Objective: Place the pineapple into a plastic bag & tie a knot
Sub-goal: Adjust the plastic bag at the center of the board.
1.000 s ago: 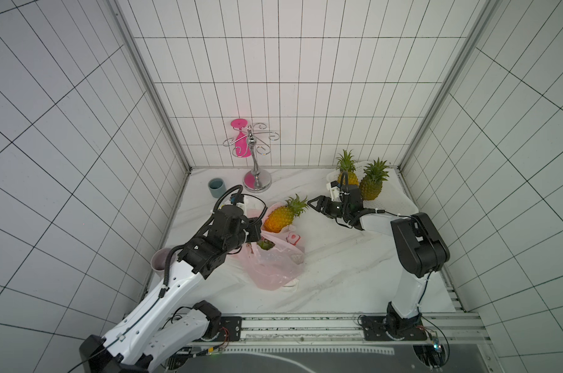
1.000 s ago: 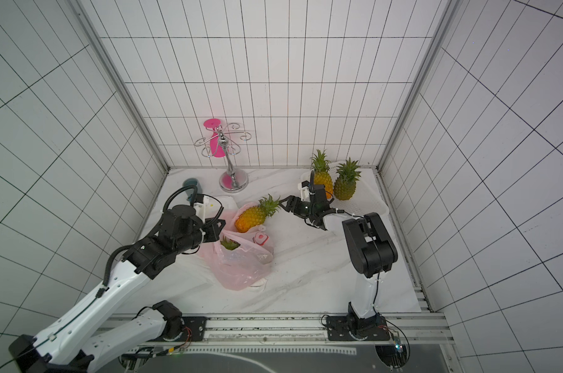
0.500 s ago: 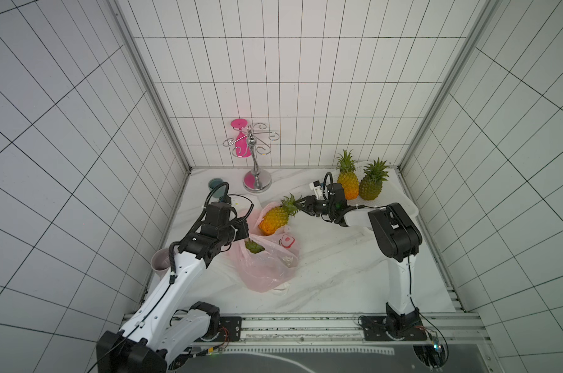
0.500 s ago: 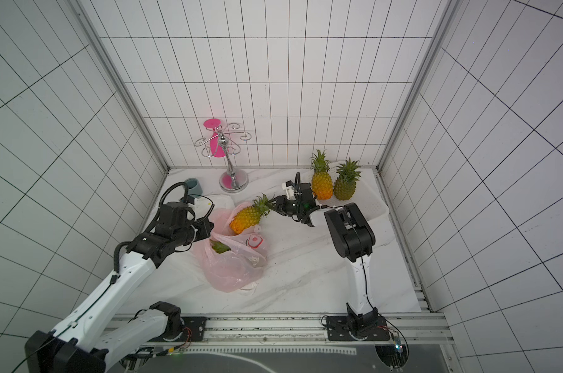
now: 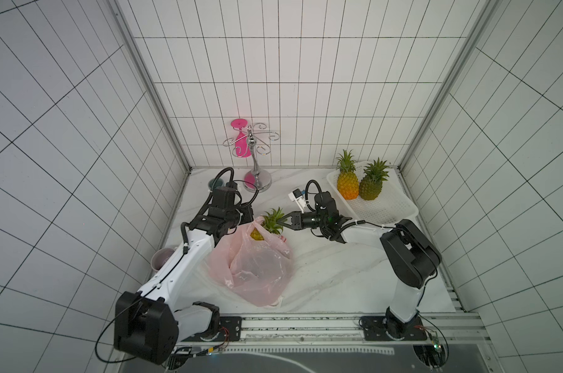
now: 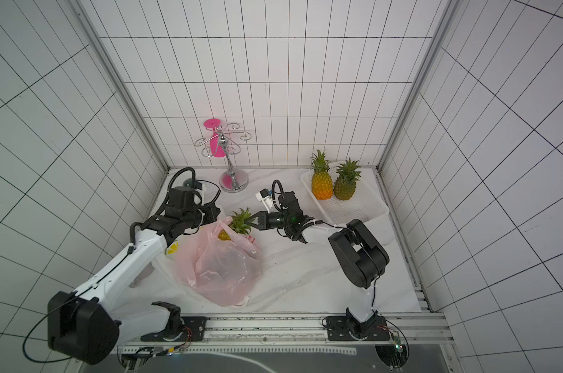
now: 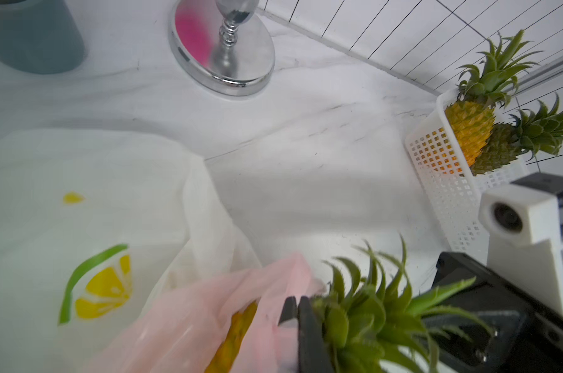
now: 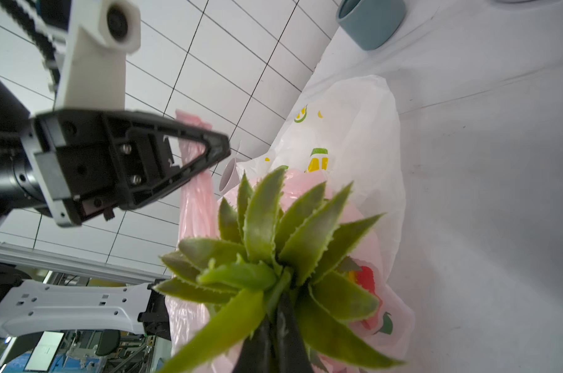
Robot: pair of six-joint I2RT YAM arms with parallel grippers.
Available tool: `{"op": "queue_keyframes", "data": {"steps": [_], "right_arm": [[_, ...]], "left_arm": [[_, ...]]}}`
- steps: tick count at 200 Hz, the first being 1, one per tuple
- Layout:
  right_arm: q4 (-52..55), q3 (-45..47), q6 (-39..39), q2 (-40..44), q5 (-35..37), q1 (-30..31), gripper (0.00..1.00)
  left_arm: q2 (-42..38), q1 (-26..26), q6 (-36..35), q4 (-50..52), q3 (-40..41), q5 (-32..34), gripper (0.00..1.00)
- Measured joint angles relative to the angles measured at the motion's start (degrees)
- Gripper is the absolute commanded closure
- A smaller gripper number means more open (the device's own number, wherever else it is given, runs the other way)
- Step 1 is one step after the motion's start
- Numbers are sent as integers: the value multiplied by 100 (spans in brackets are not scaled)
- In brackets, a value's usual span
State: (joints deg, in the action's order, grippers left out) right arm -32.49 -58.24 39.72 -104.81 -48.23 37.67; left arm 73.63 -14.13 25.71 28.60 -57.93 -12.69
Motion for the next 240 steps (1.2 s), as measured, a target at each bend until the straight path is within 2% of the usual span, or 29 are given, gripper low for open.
{"op": "queue_keyframes", "data": {"steps": [26, 53, 97, 123, 140, 152, 162, 212, 240], "right_arm": [[142, 144, -186, 149, 120, 94, 100], [114, 326, -146, 337, 293, -7, 100], [-400, 970, 319, 1178, 632, -748, 100], [-76, 1185, 221, 2033, 1134, -1119, 100], [396, 1185, -107, 2662, 1615, -1091, 100], [667, 1185, -267, 2957, 1864, -1005, 100], [837, 1185, -374, 3075, 2024, -922, 100], [1156, 1185, -874, 2485, 2527, -501, 100], [990, 1182, -1060, 1963, 2741, -422, 100]], "left_arm": [[964, -107, -79, 13, -894, -254, 100], [1862, -501, -203, 273, -2149, -407, 100], [3668, -1303, -479, 1064, -5184, -632, 100], [4640, -1759, -671, 1427, -7112, -911, 100], [4874, -2013, -693, 1451, -7665, -1165, 100], [4791, -2140, -693, 1386, -7576, -1351, 100], [4559, -2201, -691, 1187, -7154, -1471, 100], [1856, -2083, -452, -400, -2396, -1539, 100], [1012, -1838, -234, -933, -938, -1427, 100]]}}
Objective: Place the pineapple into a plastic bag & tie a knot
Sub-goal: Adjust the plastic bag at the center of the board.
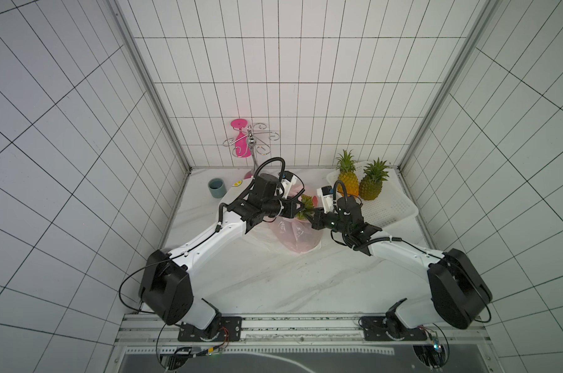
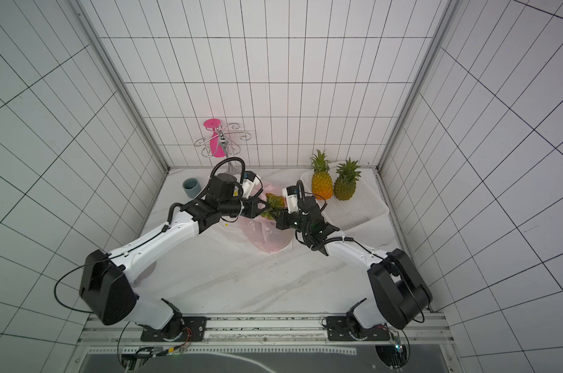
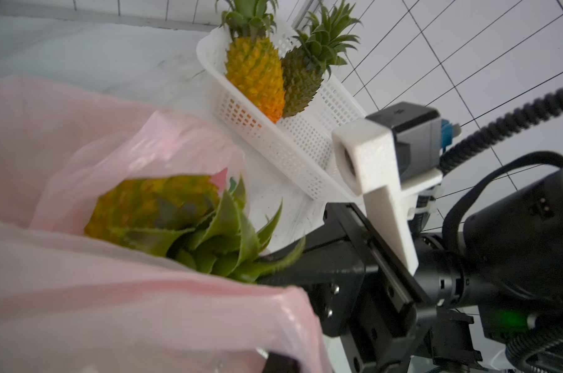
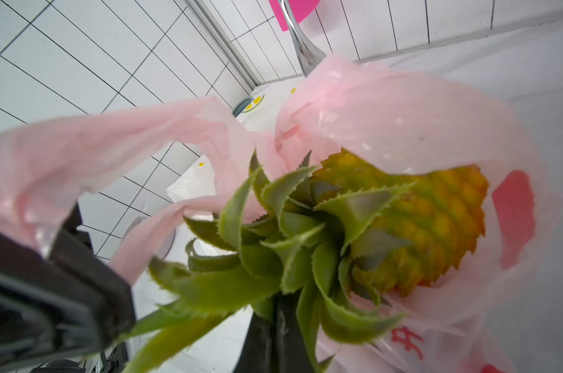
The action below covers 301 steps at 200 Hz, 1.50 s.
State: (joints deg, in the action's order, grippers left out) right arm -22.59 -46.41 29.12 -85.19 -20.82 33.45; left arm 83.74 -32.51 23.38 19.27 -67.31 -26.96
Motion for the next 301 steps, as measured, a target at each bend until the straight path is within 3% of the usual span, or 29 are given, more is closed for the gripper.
{"op": "queue_keyframes", "data": {"steps": [56, 69, 86, 96, 145, 221, 261, 301], "right_arm": [[-107, -9, -216, -413, 435, 319, 100], [-129, -9, -234, -455, 444, 382, 87], [-2, -9, -249, -463, 455, 413, 60], [192, -7, -264, -466, 463, 415, 53], [935, -11, -503, -286, 407, 179, 43], [1729, -275, -743, 951, 540, -1047, 28], [1847, -1445, -758, -107, 170, -1226, 26], [2286, -2522, -1456, -1412, 127, -702, 23]], "left_arm": [[-87, 170, 450, -555, 992, 208, 100], [-4, 256, 669, -813, 1123, 205, 100], [122, 297, 844, -973, 1198, 232, 100], [155, 293, 907, -1058, 1233, 236, 100], [140, 498, 1161, -1272, 1851, 319, 100], [-431, 1683, 1200, -992, 2695, 245, 100], [-811, 2319, 981, -603, 2776, 157, 100], [-870, 2900, 734, -234, 2791, -11, 100]]}}
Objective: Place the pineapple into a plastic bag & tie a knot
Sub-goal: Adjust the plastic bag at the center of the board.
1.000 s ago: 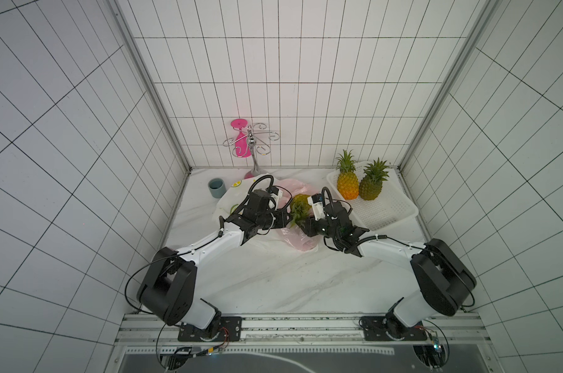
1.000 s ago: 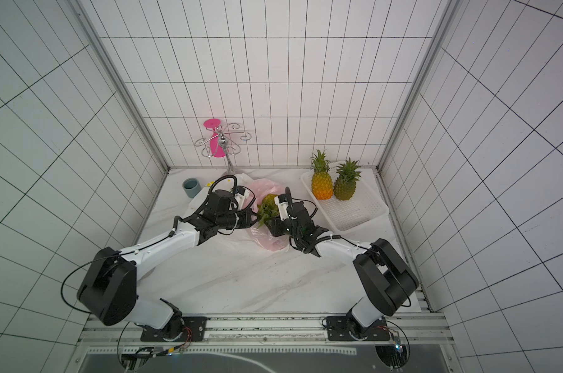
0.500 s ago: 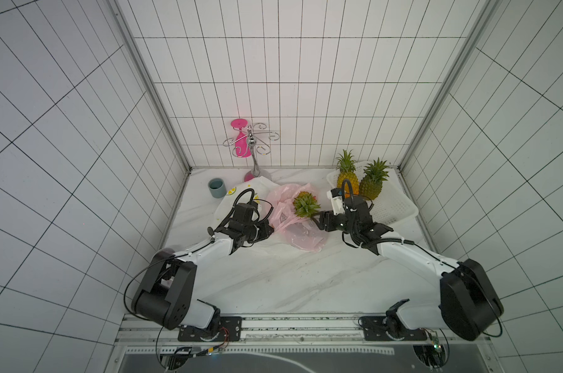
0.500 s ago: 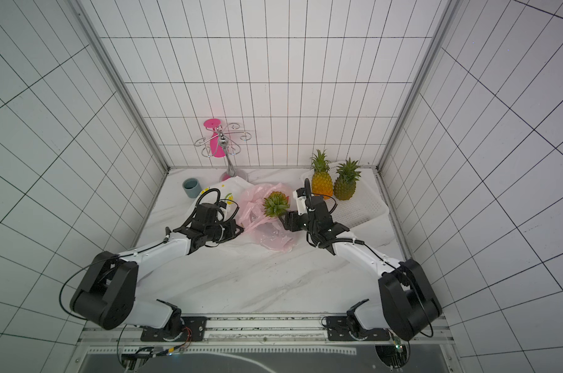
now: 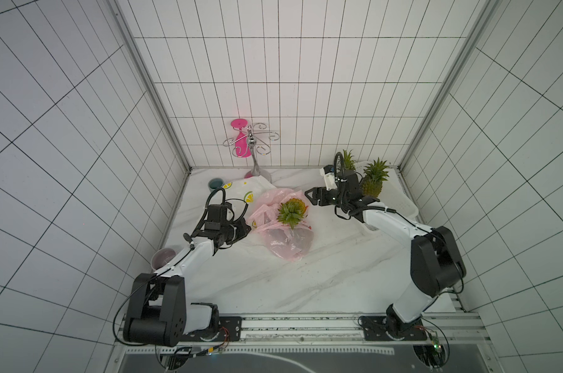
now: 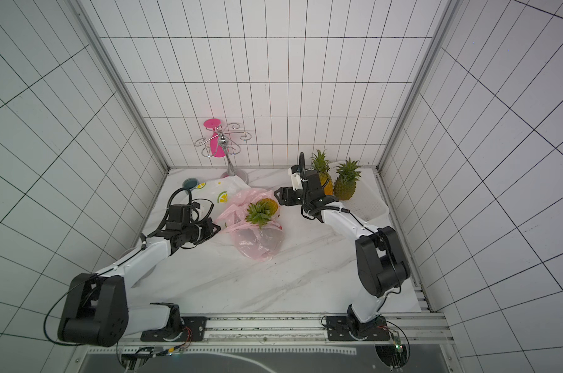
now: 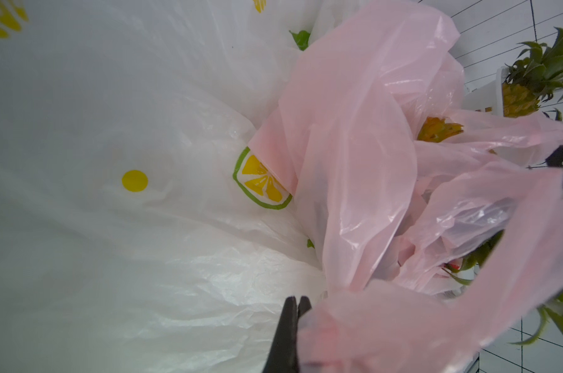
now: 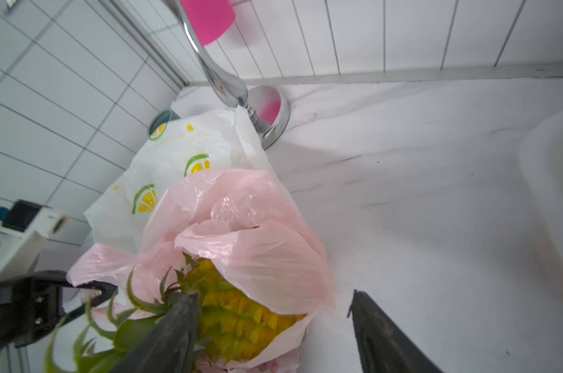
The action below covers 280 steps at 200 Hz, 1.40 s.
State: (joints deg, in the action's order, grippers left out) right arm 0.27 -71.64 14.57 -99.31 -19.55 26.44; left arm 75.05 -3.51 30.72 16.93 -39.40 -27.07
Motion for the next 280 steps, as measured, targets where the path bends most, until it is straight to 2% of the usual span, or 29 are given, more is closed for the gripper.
{"op": "queue_keyframes", "data": {"steps": [44, 91, 126, 158, 179, 191, 217, 238, 257, 280], "right_arm": [[472, -431, -901, -428, 719, 590, 20], [466, -1121, -1292, -925, 1473, 669, 21], [463, -1709, -1488, -1373, 1447, 671, 34], [483, -2024, -1637, -1665, 1082, 704, 53], [529, -2068, -1672, -1751, 833, 719, 79], [553, -2079, -1687, -1764, 721, 723, 100], [560, -2090, -1545, -1759, 658, 730, 100], [605, -2090, -1335, -1655, 739, 686, 100], [748, -2090, -994, -1316, 763, 581, 100], [929, -2142, -426, -562, 680, 264, 100]], "left_arm": [[0, 595, -258, 352, -22, -186, 100], [0, 640, -337, 431, -50, -271, 100], [-9, 640, -358, 494, -50, -291, 100], [-70, 640, -363, 522, -50, -302, 100], [-116, 640, -365, 520, -50, -306, 100], [-116, 640, -367, 522, -50, -323, 100], [-116, 640, -358, 612, -138, -378, 100], [-138, 627, -310, 822, -555, -463, 100], [-221, 560, -245, 1038, -1377, -505, 100], [-313, 328, -138, 1259, -2894, -507, 100]]}}
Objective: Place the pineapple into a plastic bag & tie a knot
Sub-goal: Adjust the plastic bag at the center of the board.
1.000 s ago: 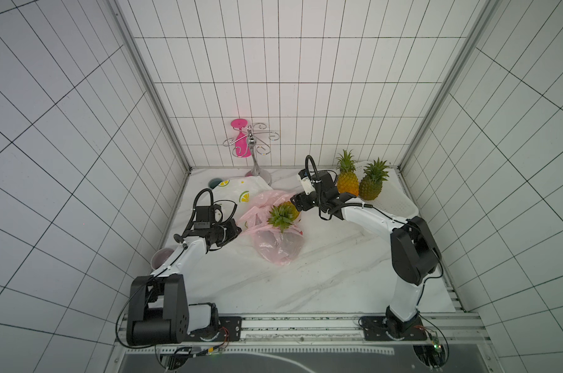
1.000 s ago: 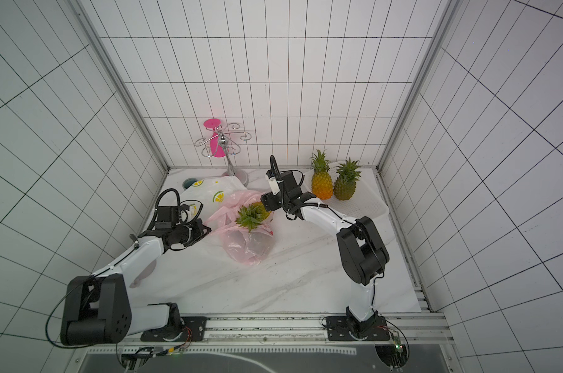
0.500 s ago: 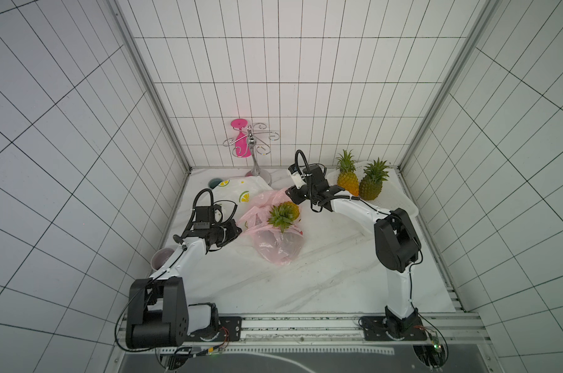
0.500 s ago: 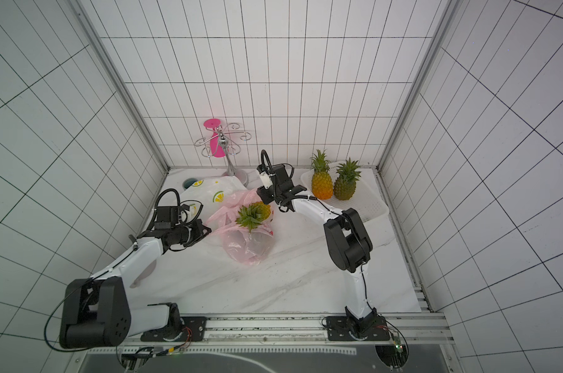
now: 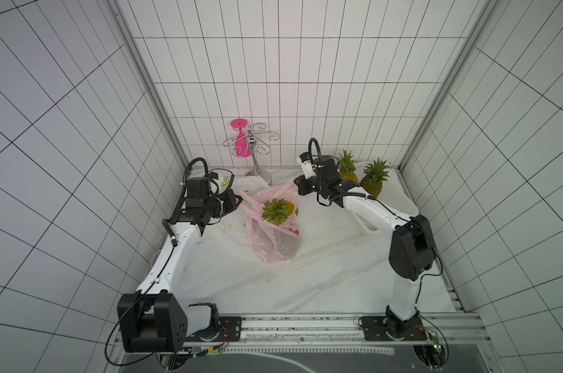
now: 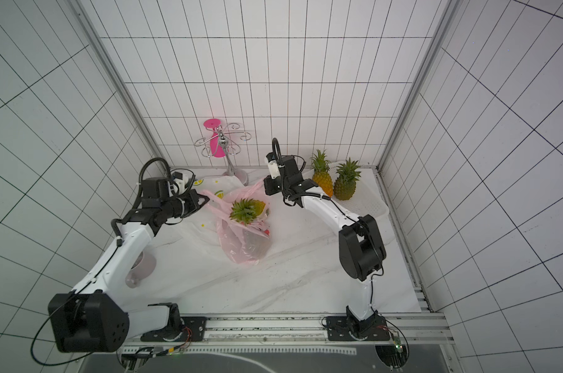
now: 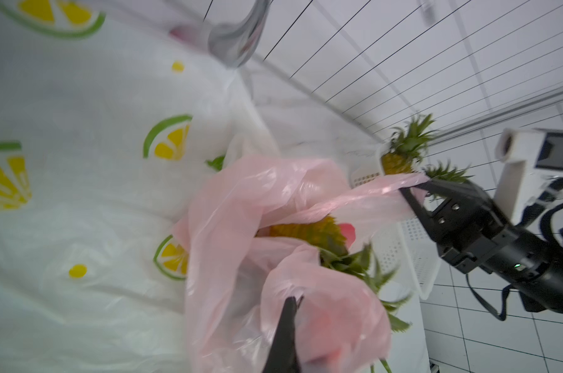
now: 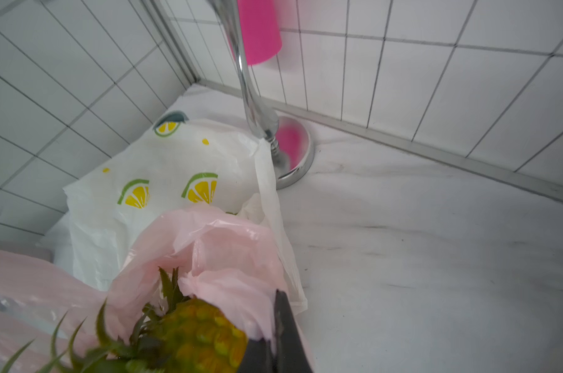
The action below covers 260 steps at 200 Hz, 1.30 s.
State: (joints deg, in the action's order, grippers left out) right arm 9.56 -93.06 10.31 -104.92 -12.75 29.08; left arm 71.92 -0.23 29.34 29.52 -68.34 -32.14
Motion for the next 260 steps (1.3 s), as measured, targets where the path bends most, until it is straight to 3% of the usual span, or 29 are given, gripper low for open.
{"op": "queue_keyframes", "data": {"steps": [55, 86, 122, 163, 201, 228, 260], "right_arm": [[348, -1104, 859, 1602, -129, -739, 100], [310, -1346, 1014, 2181, -129, -844, 100], [380, -997, 1036, 2599, -116, -857, 100], [-140, 1648, 1311, 3491, -286, -903, 100], [-380, 3383, 1502, 3215, -632, -925, 100], [-376, 3510, 1460, 3320, -717, -922, 100], [-227, 3049, 1285, 3578, -715, -925, 100]], "left_arm": [[-42, -76, 203, 144, -3220, 323, 100], [173, -70, 216, 208, -3947, 391, 100], [297, -85, 199, 203, -3521, 326, 100], [-17, -761, -85, -11, -1355, 251, 100], [83, -1770, -251, -245, 168, 289, 100], [72, -1912, -289, -352, 120, 400, 100], [55, -1912, -404, -476, -907, 544, 100]]}}
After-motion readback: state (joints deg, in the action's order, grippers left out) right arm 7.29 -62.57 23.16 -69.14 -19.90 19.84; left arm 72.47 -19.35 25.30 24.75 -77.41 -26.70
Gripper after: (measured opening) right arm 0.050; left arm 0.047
